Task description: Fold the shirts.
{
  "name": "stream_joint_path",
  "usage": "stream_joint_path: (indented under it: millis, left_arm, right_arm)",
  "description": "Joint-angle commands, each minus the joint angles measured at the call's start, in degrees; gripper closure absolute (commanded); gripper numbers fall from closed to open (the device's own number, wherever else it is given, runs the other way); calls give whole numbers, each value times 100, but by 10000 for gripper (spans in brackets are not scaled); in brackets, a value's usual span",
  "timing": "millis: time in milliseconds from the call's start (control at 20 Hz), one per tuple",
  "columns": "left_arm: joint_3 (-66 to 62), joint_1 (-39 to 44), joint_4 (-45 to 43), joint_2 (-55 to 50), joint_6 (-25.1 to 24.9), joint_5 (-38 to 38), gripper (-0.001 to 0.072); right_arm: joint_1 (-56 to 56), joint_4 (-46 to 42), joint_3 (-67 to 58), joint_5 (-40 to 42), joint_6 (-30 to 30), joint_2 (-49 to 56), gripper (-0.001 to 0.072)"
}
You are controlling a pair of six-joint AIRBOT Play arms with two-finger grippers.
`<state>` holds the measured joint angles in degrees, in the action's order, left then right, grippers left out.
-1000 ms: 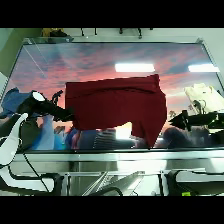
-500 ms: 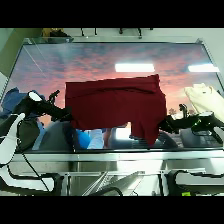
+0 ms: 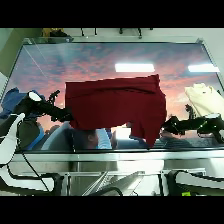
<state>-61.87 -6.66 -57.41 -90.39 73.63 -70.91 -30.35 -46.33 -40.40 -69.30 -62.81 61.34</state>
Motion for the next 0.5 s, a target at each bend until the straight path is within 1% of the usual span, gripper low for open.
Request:
stream_joint_path:
  millis: [0, 150, 250, 300, 350, 450]
  left_arm:
    - [-4, -4, -2, 2, -15, -2, 693]
    - [-4, -4, -2, 4, -13, -4, 693]
    - [-4, -4, 0, 4, -13, -9, 694]
    - [-4, -4, 0, 2, -15, -7, 693]
    - [-4, -4, 0, 4, -13, -9, 693]
    - [-4, -4, 2, 2, -13, 9, 694]
  right_arm:
    - [-101, 48, 35, -146, -2, 13, 246]
    - [59, 216, 57, -142, -7, 374, 245]
    - [52, 778, 55, -142, 2, 662, 246]
    - [52, 796, 44, -157, 7, 774, 246]
    - [61, 780, 42, -173, 175, 885, 257]
    - [192, 776, 44, -98, 177, 1084, 257]
